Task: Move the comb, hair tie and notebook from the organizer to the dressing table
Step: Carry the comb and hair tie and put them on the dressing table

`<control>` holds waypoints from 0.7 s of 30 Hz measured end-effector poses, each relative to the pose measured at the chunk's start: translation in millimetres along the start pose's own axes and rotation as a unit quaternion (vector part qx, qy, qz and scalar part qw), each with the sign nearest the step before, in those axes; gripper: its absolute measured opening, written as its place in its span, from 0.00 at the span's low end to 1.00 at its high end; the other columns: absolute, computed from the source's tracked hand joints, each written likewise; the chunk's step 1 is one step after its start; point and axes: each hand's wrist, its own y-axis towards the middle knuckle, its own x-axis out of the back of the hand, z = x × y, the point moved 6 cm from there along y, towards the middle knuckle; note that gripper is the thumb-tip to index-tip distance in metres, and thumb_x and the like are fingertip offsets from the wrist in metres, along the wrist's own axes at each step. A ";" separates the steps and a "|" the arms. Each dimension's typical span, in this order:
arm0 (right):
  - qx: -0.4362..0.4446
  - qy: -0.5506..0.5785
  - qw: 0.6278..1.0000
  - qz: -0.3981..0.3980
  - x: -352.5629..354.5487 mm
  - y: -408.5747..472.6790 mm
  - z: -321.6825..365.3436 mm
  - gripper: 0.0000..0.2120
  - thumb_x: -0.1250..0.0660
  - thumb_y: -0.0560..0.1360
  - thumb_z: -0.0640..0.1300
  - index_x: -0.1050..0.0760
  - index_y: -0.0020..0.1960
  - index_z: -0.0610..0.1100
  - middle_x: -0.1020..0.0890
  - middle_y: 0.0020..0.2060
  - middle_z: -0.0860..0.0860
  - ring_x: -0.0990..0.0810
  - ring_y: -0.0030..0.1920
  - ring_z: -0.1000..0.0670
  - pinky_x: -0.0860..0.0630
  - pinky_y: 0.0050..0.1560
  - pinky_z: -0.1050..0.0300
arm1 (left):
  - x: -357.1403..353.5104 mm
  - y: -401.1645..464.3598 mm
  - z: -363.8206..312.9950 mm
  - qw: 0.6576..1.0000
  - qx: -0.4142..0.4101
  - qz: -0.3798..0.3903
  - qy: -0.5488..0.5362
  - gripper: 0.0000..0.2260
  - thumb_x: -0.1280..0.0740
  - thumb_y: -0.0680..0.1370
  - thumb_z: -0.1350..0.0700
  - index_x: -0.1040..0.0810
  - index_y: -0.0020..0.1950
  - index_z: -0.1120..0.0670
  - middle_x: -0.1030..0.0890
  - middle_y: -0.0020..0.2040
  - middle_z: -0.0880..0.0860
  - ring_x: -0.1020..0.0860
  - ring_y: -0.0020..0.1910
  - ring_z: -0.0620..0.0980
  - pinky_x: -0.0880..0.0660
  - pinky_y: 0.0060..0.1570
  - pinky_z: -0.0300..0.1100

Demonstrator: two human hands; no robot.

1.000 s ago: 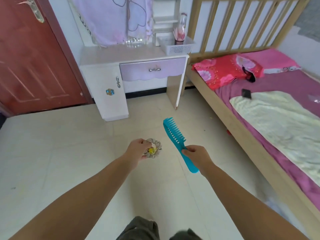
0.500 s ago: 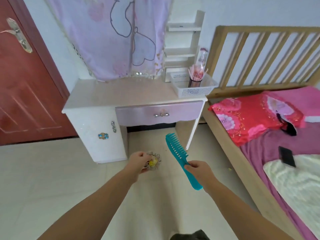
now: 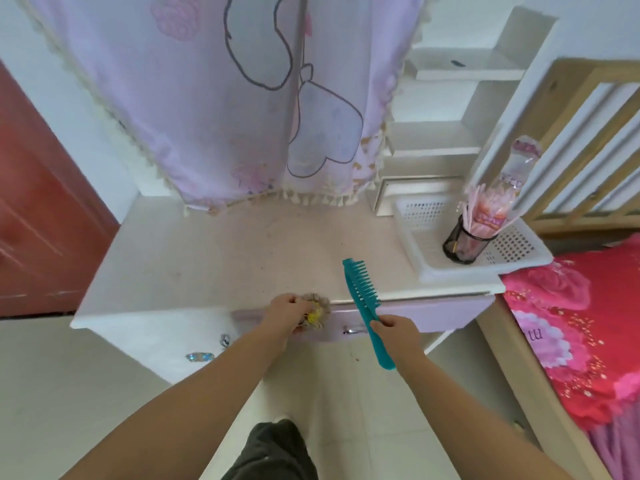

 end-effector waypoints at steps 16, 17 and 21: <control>-0.067 -0.059 0.995 -0.036 -33.3 151.7 49.6 0.10 0.39 0.75 0.40 0.19 0.45 0.38 0.18 0.37 0.41 0.29 0.32 0.49 0.36 0.28 0.59 | -40.1 173.0 -45.3 0.987 0.058 -0.054 0.140 0.05 0.38 0.74 0.59 0.29 0.39 0.57 0.26 0.38 0.54 0.28 0.38 0.52 0.30 0.39 0.44; -0.063 -0.059 0.996 -0.035 -33.6 153.5 49.3 0.10 0.39 0.75 0.40 0.19 0.43 0.38 0.19 0.35 0.42 0.29 0.31 0.49 0.37 0.28 0.59 | -38.3 175.0 -44.0 0.986 0.060 -0.058 0.144 0.04 0.38 0.74 0.59 0.28 0.41 0.58 0.26 0.38 0.55 0.27 0.40 0.54 0.29 0.42 0.46; -0.041 -0.057 0.996 -0.058 -21.1 157.9 43.7 0.12 0.39 0.74 0.40 0.26 0.33 0.39 0.30 0.24 0.50 0.33 0.26 0.49 0.42 0.20 0.67 | -34.6 176.0 -41.0 0.987 0.069 -0.051 0.140 0.05 0.37 0.75 0.56 0.25 0.46 0.56 0.21 0.44 0.55 0.23 0.45 0.54 0.25 0.48 0.48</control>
